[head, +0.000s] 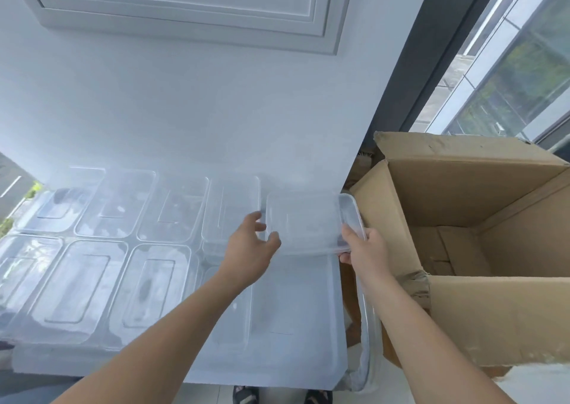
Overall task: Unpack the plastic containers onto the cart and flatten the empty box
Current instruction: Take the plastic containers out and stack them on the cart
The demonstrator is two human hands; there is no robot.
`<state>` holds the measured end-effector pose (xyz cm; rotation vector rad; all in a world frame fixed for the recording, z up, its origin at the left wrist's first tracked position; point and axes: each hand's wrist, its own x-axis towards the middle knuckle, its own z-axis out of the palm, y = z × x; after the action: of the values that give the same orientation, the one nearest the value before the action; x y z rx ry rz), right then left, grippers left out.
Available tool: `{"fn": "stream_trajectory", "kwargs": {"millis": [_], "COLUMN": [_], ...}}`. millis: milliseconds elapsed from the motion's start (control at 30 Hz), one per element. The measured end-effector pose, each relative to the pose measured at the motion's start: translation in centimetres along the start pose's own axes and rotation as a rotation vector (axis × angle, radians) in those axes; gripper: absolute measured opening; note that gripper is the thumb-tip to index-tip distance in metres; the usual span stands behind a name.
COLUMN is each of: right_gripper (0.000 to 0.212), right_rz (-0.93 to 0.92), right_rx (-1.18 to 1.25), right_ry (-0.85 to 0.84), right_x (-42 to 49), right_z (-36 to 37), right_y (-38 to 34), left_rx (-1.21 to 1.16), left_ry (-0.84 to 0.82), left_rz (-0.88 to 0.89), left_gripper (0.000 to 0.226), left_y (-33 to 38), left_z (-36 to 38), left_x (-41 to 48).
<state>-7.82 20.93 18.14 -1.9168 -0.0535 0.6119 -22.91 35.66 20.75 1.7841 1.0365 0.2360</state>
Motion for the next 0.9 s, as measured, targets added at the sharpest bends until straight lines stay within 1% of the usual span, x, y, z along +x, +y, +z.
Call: {"fn": "stream_trajectory", "kwargs": {"millis": [100,167,300,400,500,600,667,800,833,900], "right_gripper": [0.027,0.027,0.030,0.030,0.035,0.044,0.047,0.062,0.062,0.053], "right_rz": [0.002,0.005,0.028,0.039,0.015,-0.024,-0.032,-0.056,-0.055,-0.051], "right_rx": [0.078,0.088,0.076,0.024,-0.070,-0.260,-0.312,-0.266,-0.243,-0.195], "right_ry": [0.017,0.036,0.056,0.069,0.087,0.105,0.098,0.072,0.051,0.003], "right_x": [1.7,3.0,5.0,5.9,6.5,6.9,7.1,7.1,7.0,7.0], "right_z": [1.7,2.6,3.6,3.9,4.2,4.0,3.8,3.8,3.8,4.0], "right_y": [-1.2,-1.4,-1.0,-0.4,-0.2,0.1,0.4,0.6,0.6,0.8], "left_rx": [0.252,0.434,0.719,0.864,0.925,0.918,0.914,0.942,0.955,1.014], "left_ry": [-0.007,-0.040,-0.117,-0.142,-0.120,-0.090,-0.081,-0.089,-0.099,-0.127], "left_rz": [0.170,0.236,0.256,0.258,0.272,0.281,0.299,0.343,0.351,0.372], "left_gripper": [0.057,0.054,0.053,0.053,0.053,0.056,0.058,0.074,0.079,0.092], "left_y": [1.1,1.4,1.3,0.9,0.4,0.0,-0.3,-0.5,-0.5,-0.5], "left_z": [-0.1,0.0,0.4,0.9,1.1,1.1,1.2,1.5,1.6,1.8], "left_x": [2.5,4.1,5.8,6.4,6.8,6.9,6.9,7.0,7.0,7.3]}}
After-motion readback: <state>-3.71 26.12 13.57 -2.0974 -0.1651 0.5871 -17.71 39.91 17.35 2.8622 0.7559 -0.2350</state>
